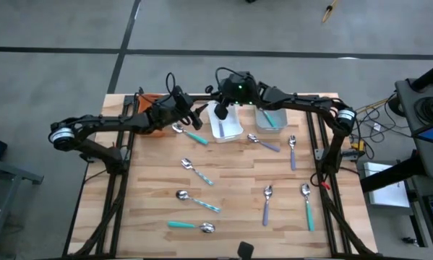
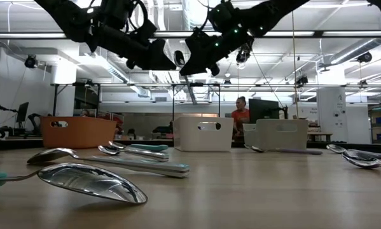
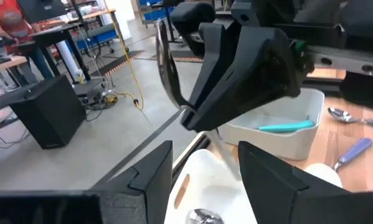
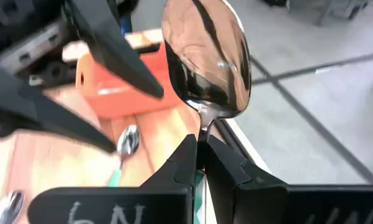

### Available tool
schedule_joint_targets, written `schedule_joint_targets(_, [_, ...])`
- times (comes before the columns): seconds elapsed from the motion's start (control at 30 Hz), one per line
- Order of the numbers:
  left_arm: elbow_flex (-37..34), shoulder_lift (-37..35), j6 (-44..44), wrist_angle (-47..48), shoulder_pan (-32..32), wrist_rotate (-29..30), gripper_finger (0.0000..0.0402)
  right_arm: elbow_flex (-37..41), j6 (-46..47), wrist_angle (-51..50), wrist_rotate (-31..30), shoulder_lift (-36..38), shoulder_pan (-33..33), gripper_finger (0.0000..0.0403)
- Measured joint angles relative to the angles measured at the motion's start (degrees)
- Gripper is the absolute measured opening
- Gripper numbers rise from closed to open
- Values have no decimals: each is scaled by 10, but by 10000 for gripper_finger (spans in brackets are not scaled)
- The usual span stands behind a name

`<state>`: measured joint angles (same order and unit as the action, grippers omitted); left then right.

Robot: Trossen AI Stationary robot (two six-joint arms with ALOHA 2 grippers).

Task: Sort silverware by color (type)
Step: Put the blue patterned spoon into the orange bin

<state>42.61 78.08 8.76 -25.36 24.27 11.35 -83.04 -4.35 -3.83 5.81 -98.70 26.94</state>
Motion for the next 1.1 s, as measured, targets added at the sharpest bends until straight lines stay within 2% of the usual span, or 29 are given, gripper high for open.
schedule_joint_targets(0.3, [0,-25,35,29,8,2,164,-52,-2,-162,1,0,1,13])
schedule_joint_targets(0.47, [0,-40,53,35,19,3,165,-93,2,-292,2,0,8,13])
schedule_joint_targets(0.77, [6,-43,98,36,58,3,165,-161,27,-492,9,1,73,13])
schedule_joint_targets(0.83, [11,-43,109,34,71,3,165,-169,43,-519,29,1,101,13])
schedule_joint_targets(0.97, [24,-43,143,35,100,3,165,-170,93,-557,108,1,157,12])
schedule_joint_targets(1.1, [35,-43,166,34,132,2,165,-161,111,-586,154,1,187,12])
